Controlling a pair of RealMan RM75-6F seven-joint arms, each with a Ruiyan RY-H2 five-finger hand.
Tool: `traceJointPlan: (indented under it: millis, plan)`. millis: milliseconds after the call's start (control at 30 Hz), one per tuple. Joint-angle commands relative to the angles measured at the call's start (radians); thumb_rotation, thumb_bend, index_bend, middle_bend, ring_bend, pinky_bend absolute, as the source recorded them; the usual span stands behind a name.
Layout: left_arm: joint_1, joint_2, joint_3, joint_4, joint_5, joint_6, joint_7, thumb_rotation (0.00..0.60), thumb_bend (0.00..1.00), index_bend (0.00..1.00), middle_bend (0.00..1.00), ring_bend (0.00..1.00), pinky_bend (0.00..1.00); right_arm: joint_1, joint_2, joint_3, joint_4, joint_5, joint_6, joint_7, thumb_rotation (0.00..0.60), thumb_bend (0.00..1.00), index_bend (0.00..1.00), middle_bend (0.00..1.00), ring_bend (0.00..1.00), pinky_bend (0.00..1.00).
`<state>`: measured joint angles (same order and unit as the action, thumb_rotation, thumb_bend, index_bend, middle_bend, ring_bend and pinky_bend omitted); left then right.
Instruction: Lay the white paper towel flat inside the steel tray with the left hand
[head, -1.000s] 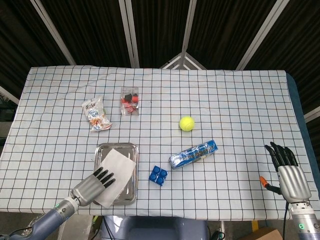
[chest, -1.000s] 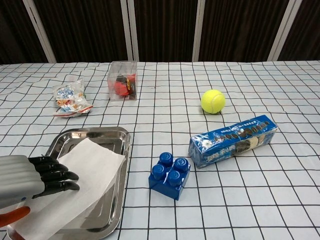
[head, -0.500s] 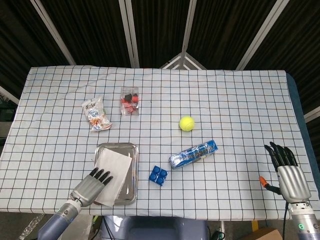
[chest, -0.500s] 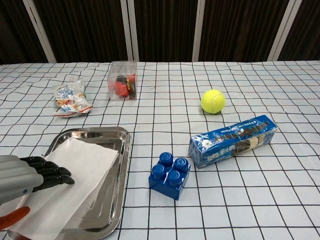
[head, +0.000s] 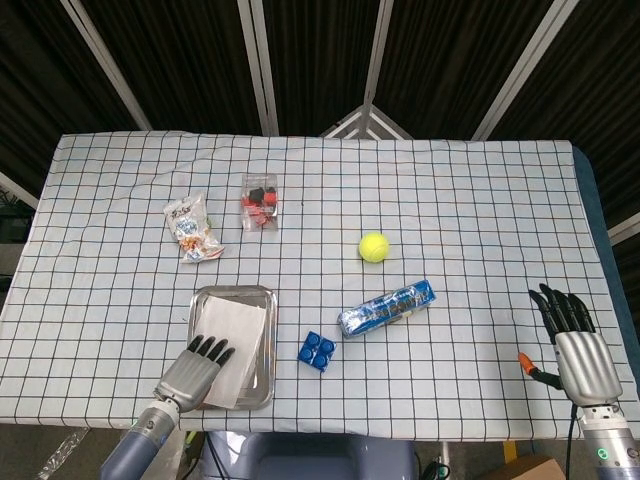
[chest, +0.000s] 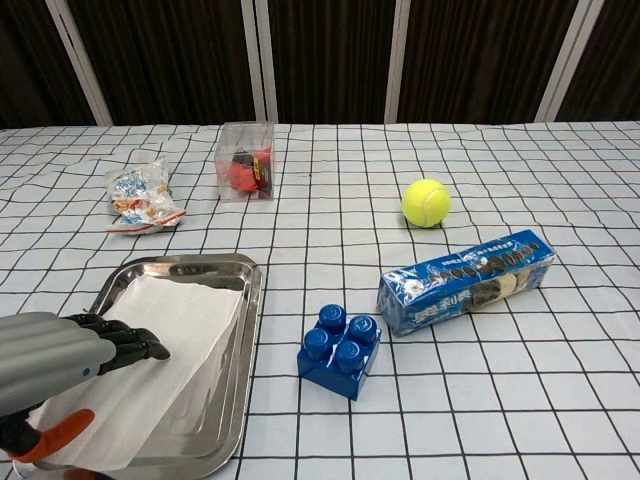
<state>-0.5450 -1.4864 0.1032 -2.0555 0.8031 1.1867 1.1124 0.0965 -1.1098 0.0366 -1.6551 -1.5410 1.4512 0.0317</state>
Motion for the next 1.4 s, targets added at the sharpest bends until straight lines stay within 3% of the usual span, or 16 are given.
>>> traceJointPlan:
  millis: [33, 533, 633, 767, 900, 1000, 1200, 1400]
  plan:
    - [-0.008, -0.015, -0.006, -0.004, -0.012, 0.013, 0.000, 0.600, 0.63, 0.00, 0.00, 0.00, 0.00, 0.000, 0.000, 0.000, 0.000, -0.001, 0.000, 0.000, 0.600, 0.31, 0.00, 0.00, 0.00, 0.00]
    - [-0.027, -0.070, -0.020, -0.021, -0.052, 0.089, -0.012, 0.600, 0.63, 0.00, 0.00, 0.00, 0.00, 0.000, 0.001, -0.001, 0.001, -0.004, 0.003, 0.004, 0.600, 0.31, 0.00, 0.00, 0.00, 0.00]
    - [-0.033, -0.051, 0.007, -0.026, 0.023, 0.078, -0.021, 0.600, 0.62, 0.00, 0.00, 0.00, 0.00, 0.000, 0.001, 0.000, 0.002, -0.004, 0.003, 0.005, 0.600, 0.31, 0.00, 0.00, 0.00, 0.00]
    - [-0.045, 0.012, 0.084, -0.005, 0.194, 0.055, -0.014, 0.600, 0.54, 0.00, 0.00, 0.00, 0.00, -0.001, 0.001, -0.001, 0.001, -0.004, 0.003, 0.006, 0.600, 0.31, 0.00, 0.00, 0.00, 0.00]
    - [-0.064, 0.086, 0.156, 0.041, 0.330, 0.027, 0.014, 0.600, 0.55, 0.00, 0.00, 0.00, 0.00, -0.001, 0.001, -0.002, 0.000, -0.004, 0.003, 0.003, 0.600, 0.31, 0.00, 0.00, 0.00, 0.00]
    - [-0.083, 0.137, 0.194, 0.068, 0.370, -0.010, 0.029, 0.600, 0.58, 0.00, 0.00, 0.00, 0.00, -0.001, 0.000, -0.002, -0.002, -0.002, 0.000, 0.003, 0.600, 0.31, 0.00, 0.00, 0.00, 0.00]
    - [-0.130, 0.198, 0.231, 0.155, 0.459, -0.100, 0.025, 0.600, 0.60, 0.00, 0.00, 0.00, 0.00, 0.000, 0.000, -0.003, -0.008, 0.000, -0.005, 0.002, 0.600, 0.31, 0.00, 0.00, 0.00, 0.00]
    - [-0.161, 0.198, 0.239, 0.271, 0.633, -0.139, -0.014, 0.600, 0.60, 0.00, 0.00, 0.00, 0.00, 0.001, 0.004, -0.005, -0.016, 0.007, -0.013, 0.018, 0.600, 0.31, 0.00, 0.00, 0.00, 0.00]
